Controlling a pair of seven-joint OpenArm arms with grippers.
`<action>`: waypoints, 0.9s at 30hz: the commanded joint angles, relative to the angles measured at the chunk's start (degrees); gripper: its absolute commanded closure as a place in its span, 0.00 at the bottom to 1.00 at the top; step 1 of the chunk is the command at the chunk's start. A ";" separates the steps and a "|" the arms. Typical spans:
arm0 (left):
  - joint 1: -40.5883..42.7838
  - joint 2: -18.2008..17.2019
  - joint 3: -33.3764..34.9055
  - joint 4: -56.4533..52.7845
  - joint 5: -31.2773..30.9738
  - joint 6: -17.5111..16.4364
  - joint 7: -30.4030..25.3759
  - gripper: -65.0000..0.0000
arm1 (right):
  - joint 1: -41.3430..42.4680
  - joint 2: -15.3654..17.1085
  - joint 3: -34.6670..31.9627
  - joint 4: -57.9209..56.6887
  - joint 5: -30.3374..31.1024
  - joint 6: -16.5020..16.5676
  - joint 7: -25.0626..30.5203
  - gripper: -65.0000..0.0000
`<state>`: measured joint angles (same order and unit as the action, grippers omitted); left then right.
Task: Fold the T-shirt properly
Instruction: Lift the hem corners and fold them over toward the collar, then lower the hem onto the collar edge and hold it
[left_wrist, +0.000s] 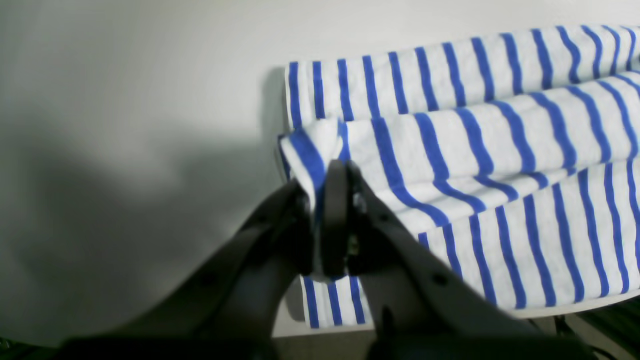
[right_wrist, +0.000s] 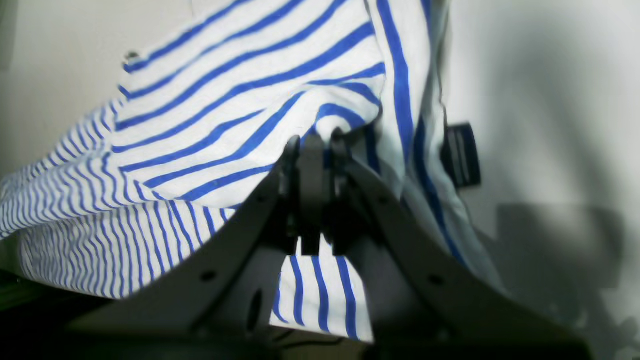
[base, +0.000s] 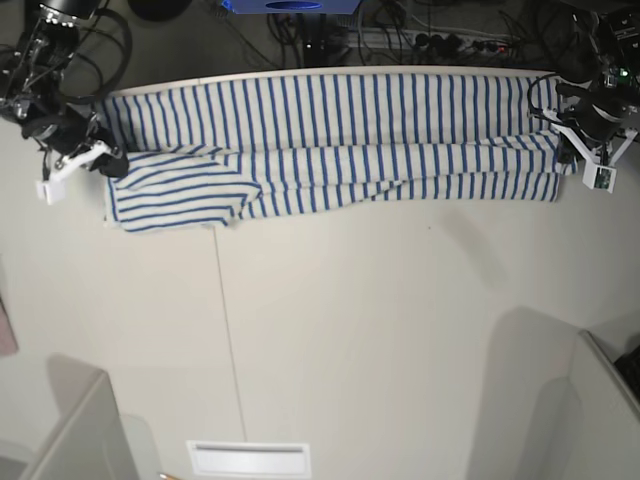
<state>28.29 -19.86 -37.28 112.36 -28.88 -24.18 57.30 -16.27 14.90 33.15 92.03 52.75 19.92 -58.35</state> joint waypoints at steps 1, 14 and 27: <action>0.06 -1.02 -0.39 0.74 0.09 0.14 -0.81 1.00 | 0.23 0.97 0.66 1.55 1.18 0.17 0.81 1.00; 1.02 -0.93 -0.39 0.74 0.18 0.32 -1.08 1.00 | -6.01 -0.87 0.74 7.36 0.92 0.25 0.90 1.00; 0.94 -0.32 1.80 0.48 0.27 0.40 -1.08 1.00 | -2.85 -0.96 0.57 4.37 -6.29 0.25 2.13 1.00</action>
<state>29.23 -19.20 -34.96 112.12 -28.91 -24.05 57.21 -19.53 13.08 33.28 95.48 45.84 19.97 -57.25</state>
